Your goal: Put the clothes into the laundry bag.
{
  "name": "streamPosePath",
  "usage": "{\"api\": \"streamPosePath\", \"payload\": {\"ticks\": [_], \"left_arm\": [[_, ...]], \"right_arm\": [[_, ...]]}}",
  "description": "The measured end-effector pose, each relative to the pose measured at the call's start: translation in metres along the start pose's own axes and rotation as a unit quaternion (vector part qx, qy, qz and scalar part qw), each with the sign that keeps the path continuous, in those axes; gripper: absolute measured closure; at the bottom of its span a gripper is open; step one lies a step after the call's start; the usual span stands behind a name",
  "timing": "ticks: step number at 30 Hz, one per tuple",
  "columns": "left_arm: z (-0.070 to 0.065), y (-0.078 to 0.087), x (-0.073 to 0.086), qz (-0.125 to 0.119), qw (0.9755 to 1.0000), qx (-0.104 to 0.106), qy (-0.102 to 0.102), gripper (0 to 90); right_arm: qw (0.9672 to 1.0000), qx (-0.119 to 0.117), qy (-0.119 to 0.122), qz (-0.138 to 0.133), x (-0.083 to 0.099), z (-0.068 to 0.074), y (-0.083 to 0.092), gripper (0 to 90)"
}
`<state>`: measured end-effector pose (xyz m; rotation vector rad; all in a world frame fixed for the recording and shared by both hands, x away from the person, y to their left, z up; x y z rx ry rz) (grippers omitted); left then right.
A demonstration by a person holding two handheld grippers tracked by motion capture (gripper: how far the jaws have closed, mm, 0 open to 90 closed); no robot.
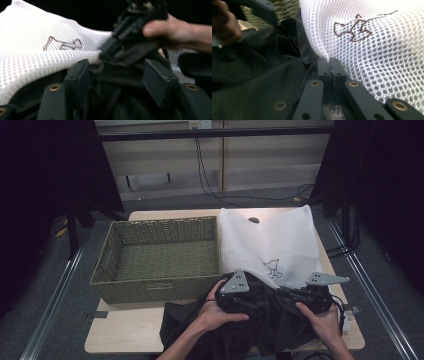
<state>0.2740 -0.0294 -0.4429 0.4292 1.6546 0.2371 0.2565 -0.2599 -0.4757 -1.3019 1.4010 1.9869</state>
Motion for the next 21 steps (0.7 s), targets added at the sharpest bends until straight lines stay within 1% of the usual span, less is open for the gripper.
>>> {"api": "streamPosePath", "payload": {"ticks": [1, 2, 3, 4, 5, 6, 7, 8, 9, 10, 11, 12, 13, 14, 15, 16, 17, 18, 19, 20, 21], "left_arm": [[-0.002, 0.001, 0.003, 0.008, 1.0000, 0.005, 0.001, 34.6], [-0.004, 0.002, 0.006, 0.021, 0.9997, 0.013, 0.007, 32.7], [-0.005, 0.001, 0.011, 0.036, 0.9993, 0.012, 0.003, 30.3], [-0.007, -0.001, 0.016, 0.051, 0.9987, 0.007, 0.000, 27.3], [-0.007, -0.004, 0.022, 0.063, 0.9979, 0.016, -0.003, 21.8], [-0.006, -0.008, 0.030, 0.073, 0.9969, 0.027, 0.003, 17.8], [-0.003, -0.012, 0.038, 0.083, 0.9962, 0.025, 0.013, 16.8], [-0.001, -0.017, 0.045, 0.095, 0.9947, 0.035, 0.017, 10.7], [0.000, -0.021, 0.052, 0.096, 0.9941, 0.044, 0.021, 8.0], [0.002, -0.023, 0.057, 0.092, 0.9942, 0.050, 0.023, 6.1], [0.003, -0.023, 0.059, 0.089, 0.9943, 0.055, 0.022, 4.6], [0.003, -0.023, 0.059, 0.086, 0.9944, 0.056, 0.021, 4.4], [0.001, -0.025, 0.059, 0.094, 0.9938, 0.058, 0.014, 3.2], [0.000, -0.027, 0.061, 0.105, 0.9930, 0.053, 0.005, 1.7], [0.000, -0.029, 0.063, 0.117, 0.9917, 0.054, 0.003, 1.7], [-0.001, -0.031, 0.064, 0.128, 0.9904, 0.052, -0.006, 1.7], [-0.001, -0.033, 0.064, 0.144, 0.9888, 0.038, -0.009, 2.0], [-0.001, -0.035, 0.064, 0.159, 0.9867, 0.029, -0.015, 5.3], [-0.001, -0.036, 0.064, 0.168, 0.9854, 0.015, -0.022, 7.7], [-0.001, -0.037, 0.064, 0.167, 0.9858, 0.006, -0.022, 13.7], [-0.001, -0.037, 0.064, 0.168, 0.9856, 0.003, -0.020, 17.3]], "right_arm": [[1.0000, -0.001, -0.001, 0.000, 0.000, 0.000, -0.001, 89.2], [1.0000, -0.001, -0.004, 0.001, 0.000, 0.000, -0.001, 89.3], [1.0000, 0.000, -0.001, 0.002, -0.001, -0.001, -0.002, 89.3], [1.0000, -0.001, 0.000, 0.002, -0.001, -0.001, -0.003, 89.3], [1.0000, 0.000, -0.003, 0.004, -0.001, -0.002, -0.004, 89.2], [1.0000, 0.000, -0.003, 0.004, -0.001, -0.002, -0.005, 89.3], [1.0000, -0.001, -0.002, 0.004, -0.001, -0.003, -0.005, 89.3], [1.0000, 0.000, -0.004, 0.004, -0.002, -0.003, -0.006, 89.3], [1.0000, 0.000, -0.005, 0.006, -0.002, -0.003, -0.006, 89.2], [1.0000, 0.001, -0.004, 0.006, -0.002, -0.004, -0.007, 89.2], [1.0000, 0.000, -0.001, 0.006, -0.002, -0.004, -0.007, 89.2], [1.0000, -0.001, 0.000, 0.006, -0.003, -0.004, -0.008, 89.2], [1.0000, 0.000, -0.003, 0.008, -0.003, -0.003, -0.008, 89.2], [1.0000, 0.000, -0.002, 0.008, -0.003, -0.004, -0.009, 89.2], [1.0000, -0.001, 0.000, 0.008, -0.003, -0.005, -0.009, 89.2], [1.0000, -0.002, -0.001, 0.009, -0.004, -0.005, -0.010, 89.2], [1.0000, -0.002, -0.002, 0.007, -0.004, -0.005, -0.011, 89.2], [0.9999, -0.004, -0.001, 0.011, -0.004, -0.006, -0.011, 89.2], [0.9999, -0.004, -0.002, 0.012, -0.004, -0.005, -0.012, 89.2], [0.9999, -0.003, 0.001, 0.012, -0.004, -0.005, -0.012, 89.2], [0.9999, -0.002, -0.001, 0.013, -0.005, -0.004, -0.012, 89.2]]}}
Point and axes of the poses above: each handheld gripper's, and its own axes: y roughly backward along the jaws, x roughly out of its underside, z roughly to its left, the point moved 3 cm from there along -y, roughly forward along the jaws, and after that the axes turned 15 degrees about x, right-handed, at the moved point
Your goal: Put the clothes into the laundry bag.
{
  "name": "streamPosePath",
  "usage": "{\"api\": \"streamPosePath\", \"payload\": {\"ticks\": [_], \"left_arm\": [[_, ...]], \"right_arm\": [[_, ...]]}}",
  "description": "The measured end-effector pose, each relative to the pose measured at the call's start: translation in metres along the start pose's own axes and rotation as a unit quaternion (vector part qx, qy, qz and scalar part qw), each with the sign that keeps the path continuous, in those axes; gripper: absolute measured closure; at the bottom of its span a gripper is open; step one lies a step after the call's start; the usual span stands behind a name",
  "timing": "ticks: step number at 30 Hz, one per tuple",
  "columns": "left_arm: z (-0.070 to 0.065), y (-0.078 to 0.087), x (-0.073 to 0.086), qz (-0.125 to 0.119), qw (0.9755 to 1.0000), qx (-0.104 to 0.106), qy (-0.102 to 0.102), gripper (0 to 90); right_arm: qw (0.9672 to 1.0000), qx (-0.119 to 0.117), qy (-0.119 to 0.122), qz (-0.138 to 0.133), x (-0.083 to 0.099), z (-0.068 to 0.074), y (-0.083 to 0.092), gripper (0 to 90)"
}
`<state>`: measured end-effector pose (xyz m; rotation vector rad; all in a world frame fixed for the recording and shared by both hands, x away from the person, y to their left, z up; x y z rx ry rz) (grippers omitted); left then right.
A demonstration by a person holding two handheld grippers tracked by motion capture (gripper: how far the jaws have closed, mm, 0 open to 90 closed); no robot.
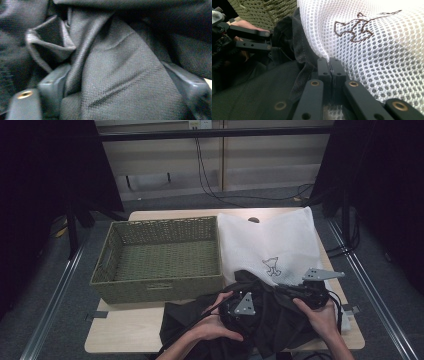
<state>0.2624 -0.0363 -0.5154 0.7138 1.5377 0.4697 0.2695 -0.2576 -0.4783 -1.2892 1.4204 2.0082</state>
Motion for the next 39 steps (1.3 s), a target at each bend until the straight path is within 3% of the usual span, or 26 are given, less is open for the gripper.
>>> {"api": "streamPosePath", "payload": {"ticks": [2, 5, 8, 11, 14, 16, 17, 19, 21, 22, 24, 25, 28, 31, 32, 35, 36, 37, 39], "left_arm": [[0.002, 0.003, 0.000, -0.019, 0.9996, -0.019, 0.008, 31.2], [0.005, 0.007, 0.002, -0.040, 0.9989, -0.018, 0.019, 57.9], [0.008, 0.011, 0.000, -0.065, 0.9973, -0.005, 0.035, 69.1], [0.010, 0.018, -0.003, -0.089, 0.9945, 0.002, 0.054, 73.8], [0.012, 0.028, -0.012, -0.117, 0.9900, 0.012, 0.078, 75.6], [0.010, 0.035, -0.024, -0.124, 0.9901, 0.006, 0.066, 76.1], [0.010, 0.041, -0.032, -0.138, 0.9881, 0.004, 0.067, 76.2], [0.011, 0.050, -0.040, -0.150, 0.9865, -0.003, 0.065, 76.3], [0.017, 0.059, -0.045, -0.171, 0.9827, 0.002, 0.073, 76.3], [0.020, 0.061, -0.046, -0.179, 0.9805, -0.007, 0.081, 76.3], [0.028, 0.063, -0.045, -0.194, 0.9758, 0.000, 0.102, 76.3], [0.031, 0.061, -0.044, -0.189, 0.9760, -0.019, 0.107, 76.3], [0.039, 0.051, -0.043, -0.186, 0.9742, -0.028, 0.125, 76.2], [0.041, 0.037, -0.045, -0.162, 0.9774, -0.049, 0.127, 76.2], [0.043, 0.029, -0.046, -0.151, 0.9781, -0.066, 0.127, 76.2], [0.047, 0.017, -0.041, -0.148, 0.9762, -0.066, 0.144, 76.1], [0.049, 0.014, -0.038, -0.139, 0.9770, -0.072, 0.145, 76.1], [0.049, 0.010, -0.035, -0.130, 0.9776, -0.090, 0.139, 76.0], [0.050, 0.002, -0.028, -0.131, 0.9765, -0.088, 0.147, 75.8]], "right_arm": [[1.0000, 0.000, 0.004, -0.002, -0.001, 0.001, 0.002, 89.2], [1.0000, -0.002, 0.005, -0.006, -0.005, 0.003, 0.006, 89.3], [0.9999, -0.005, 0.006, -0.014, -0.011, 0.005, 0.009, 89.3], [0.9996, -0.007, 0.009, -0.026, -0.020, 0.007, 0.014, 89.3], [0.9991, -0.011, 0.005, -0.041, -0.029, 0.008, 0.021, 89.2], [0.9985, -0.017, 0.005, -0.052, -0.037, 0.011, 0.025, 89.2], [0.9983, -0.017, 0.007, -0.055, -0.040, 0.013, 0.026, 89.2], [0.9979, -0.019, 0.013, -0.060, -0.045, 0.017, 0.027, 89.2], [0.9978, -0.019, 0.011, -0.062, -0.049, 0.019, 0.028, 89.2], [0.9978, -0.019, 0.011, -0.063, -0.049, 0.018, 0.028, 89.3], [0.9979, -0.016, 0.009, -0.061, -0.049, 0.018, 0.027, 89.2], [0.9981, -0.017, 0.009, -0.058, -0.049, 0.018, 0.027, 89.2], [0.9988, -0.015, 0.010, -0.045, -0.045, 0.018, 0.024, 89.2], [0.9990, -0.017, 0.004, -0.042, -0.042, 0.020, 0.024, 89.2], [0.9989, -0.021, 0.004, -0.042, -0.042, 0.020, 0.025, 89.2], [0.9987, -0.023, 0.005, -0.045, -0.042, 0.023, 0.029, 89.2], [0.9987, -0.021, 0.002, -0.046, -0.042, 0.024, 0.032, 89.2], [0.9986, -0.022, 0.002, -0.047, -0.042, 0.024, 0.033, 89.2], [0.9986, -0.021, 0.001, -0.048, -0.039, 0.024, 0.036, 89.2]]}}
Point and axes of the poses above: each handheld gripper's, and its own axes: y roughly backward along the jaws, x roughly out of its underside, z roughly to its left, the point moved 3 cm from there along -y, roughly forward along the jaws, and after that the axes turned 15 degrees about x, right-handed, at the moved point
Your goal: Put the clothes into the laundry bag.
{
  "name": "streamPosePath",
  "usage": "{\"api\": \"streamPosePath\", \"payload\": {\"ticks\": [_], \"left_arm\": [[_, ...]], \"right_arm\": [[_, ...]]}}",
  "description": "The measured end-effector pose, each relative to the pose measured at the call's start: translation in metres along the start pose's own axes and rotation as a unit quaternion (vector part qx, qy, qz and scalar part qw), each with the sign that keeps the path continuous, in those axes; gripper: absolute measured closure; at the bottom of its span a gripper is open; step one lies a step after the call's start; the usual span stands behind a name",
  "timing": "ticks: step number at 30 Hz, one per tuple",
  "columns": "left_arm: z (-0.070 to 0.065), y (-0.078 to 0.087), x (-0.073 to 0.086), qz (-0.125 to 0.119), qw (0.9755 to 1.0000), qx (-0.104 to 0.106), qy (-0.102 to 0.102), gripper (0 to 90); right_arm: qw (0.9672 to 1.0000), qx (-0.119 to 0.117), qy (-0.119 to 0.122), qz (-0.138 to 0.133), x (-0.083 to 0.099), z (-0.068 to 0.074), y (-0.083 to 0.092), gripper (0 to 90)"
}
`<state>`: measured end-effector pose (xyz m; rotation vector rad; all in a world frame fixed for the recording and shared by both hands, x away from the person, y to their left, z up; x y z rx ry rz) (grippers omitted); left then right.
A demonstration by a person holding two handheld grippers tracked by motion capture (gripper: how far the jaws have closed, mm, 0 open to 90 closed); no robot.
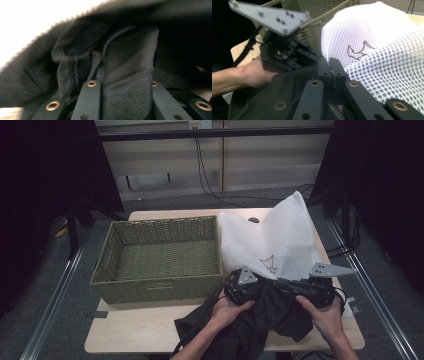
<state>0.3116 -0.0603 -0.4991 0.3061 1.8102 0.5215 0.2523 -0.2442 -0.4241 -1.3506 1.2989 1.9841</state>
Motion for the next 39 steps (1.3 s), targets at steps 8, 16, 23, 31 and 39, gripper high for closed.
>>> {"api": "streamPosePath", "payload": {"ticks": [8, 16, 23, 31, 39], "left_arm": [[0.000, -0.001, 0.004, -0.004, 1.0000, 0.001, -0.001, 75.3], [0.002, 0.000, 0.007, -0.005, 0.9999, 0.012, 0.002, 75.3], [0.003, 0.000, 0.007, -0.006, 0.9998, 0.016, 0.005, 75.2], [0.003, 0.000, 0.006, -0.009, 0.9997, 0.021, 0.011, 75.2], [0.000, 0.008, -0.005, -0.025, 0.9987, 0.040, 0.020, 76.2]], "right_arm": [[0.9998, 0.020, -0.005, 0.007, 0.027, -0.018, -0.008, 79.4], [0.9984, 0.052, -0.019, -0.008, 0.027, -0.049, 0.012, 53.8], [0.9931, 0.112, -0.031, -0.008, 0.039, -0.084, 0.040, 48.1], [0.9880, 0.148, -0.006, 0.042, 0.060, -0.102, 0.022, 35.7], [0.9900, 0.133, -0.017, 0.044, 0.062, -0.096, 0.014, 87.4]]}}
Point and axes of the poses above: each handheld gripper's, and its own axes: y roughly backward along the jaws, x roughly out of its underside, z roughly to its left, the point moved 3 cm from there along -y, roughly forward along the jaws, and after that the axes turned 15 degrees about x, right-handed, at the moved point
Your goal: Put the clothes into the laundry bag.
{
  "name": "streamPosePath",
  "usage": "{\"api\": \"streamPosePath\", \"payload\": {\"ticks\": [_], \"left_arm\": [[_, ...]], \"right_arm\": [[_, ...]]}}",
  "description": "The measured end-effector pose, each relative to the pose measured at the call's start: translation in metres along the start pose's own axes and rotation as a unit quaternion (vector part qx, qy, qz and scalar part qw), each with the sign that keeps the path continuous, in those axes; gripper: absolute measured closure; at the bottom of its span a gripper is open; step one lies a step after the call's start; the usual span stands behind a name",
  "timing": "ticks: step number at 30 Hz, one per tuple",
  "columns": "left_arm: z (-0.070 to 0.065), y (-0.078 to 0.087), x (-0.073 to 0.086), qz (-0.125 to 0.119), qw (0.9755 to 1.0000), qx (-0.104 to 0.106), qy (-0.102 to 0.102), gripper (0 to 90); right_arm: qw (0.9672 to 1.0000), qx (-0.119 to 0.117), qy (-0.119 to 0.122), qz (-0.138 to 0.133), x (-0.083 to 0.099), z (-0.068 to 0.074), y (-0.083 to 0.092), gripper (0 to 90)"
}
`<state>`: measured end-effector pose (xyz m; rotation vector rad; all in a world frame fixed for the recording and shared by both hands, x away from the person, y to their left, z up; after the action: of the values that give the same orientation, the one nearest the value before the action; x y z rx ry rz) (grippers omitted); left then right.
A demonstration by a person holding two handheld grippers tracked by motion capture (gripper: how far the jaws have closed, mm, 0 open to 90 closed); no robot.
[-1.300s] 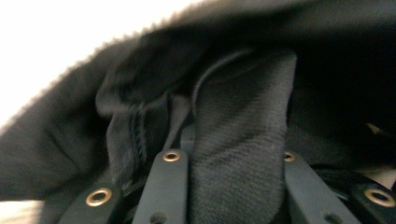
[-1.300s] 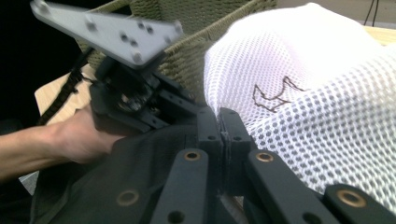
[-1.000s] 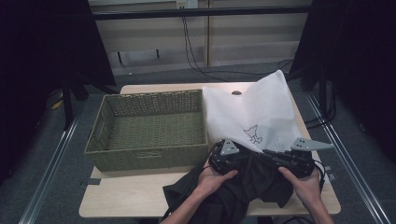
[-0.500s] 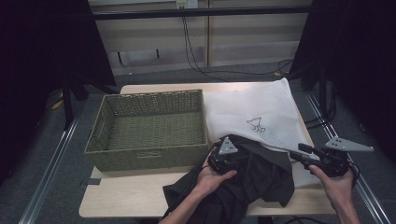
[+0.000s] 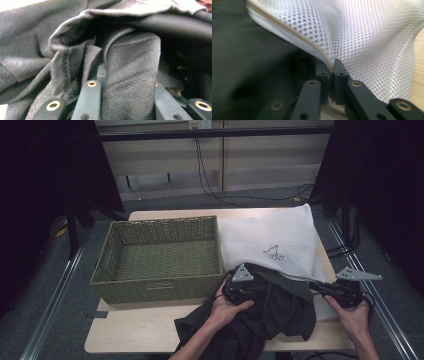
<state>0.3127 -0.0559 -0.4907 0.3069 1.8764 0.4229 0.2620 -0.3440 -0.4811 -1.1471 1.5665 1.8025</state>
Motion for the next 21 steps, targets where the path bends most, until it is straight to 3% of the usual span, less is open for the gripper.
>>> {"api": "streamPosePath", "payload": {"ticks": [4, 6, 7, 11, 17, 21], "left_arm": [[-0.003, 0.004, -0.014, -0.007, 1.0000, -0.004, -0.002, 76.3], [-0.002, 0.008, -0.026, -0.027, 0.9996, 0.004, 0.005, 76.4], [-0.002, 0.010, -0.030, -0.029, 0.9996, 0.004, 0.002, 76.4], [-0.001, 0.016, -0.041, -0.051, 0.9986, 0.008, 0.011, 76.4], [0.014, -0.007, -0.026, -0.037, 0.9985, -0.030, 0.027, 76.3], [0.014, -0.020, -0.022, -0.019, 0.9963, -0.083, 0.011, 76.2]], "right_arm": [[0.9993, -0.031, -0.007, -0.020, -0.006, 0.013, 0.024, 88.0], [0.9990, -0.040, 0.001, -0.019, -0.009, 0.022, 0.033, 88.0], [0.9983, -0.055, 0.001, -0.019, -0.011, 0.028, 0.037, 88.0], [0.9974, -0.070, 0.001, -0.018, -0.011, 0.037, 0.038, 88.0], [0.9965, -0.083, 0.000, -0.008, -0.007, 0.045, 0.028, 88.0], [0.9951, -0.097, -0.004, -0.022, -0.013, 0.050, 0.036, 88.0]]}}
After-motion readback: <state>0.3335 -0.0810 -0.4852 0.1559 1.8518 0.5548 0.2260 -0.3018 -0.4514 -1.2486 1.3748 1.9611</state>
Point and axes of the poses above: each handheld gripper's, and its own axes: y roughly backward along the jaws, x roughly out of its underside, z roughly to its left, the point moved 3 cm from there along -y, roughly forward along the jaws, and after that the axes turned 15 degrees about x, right-handed, at the moved point
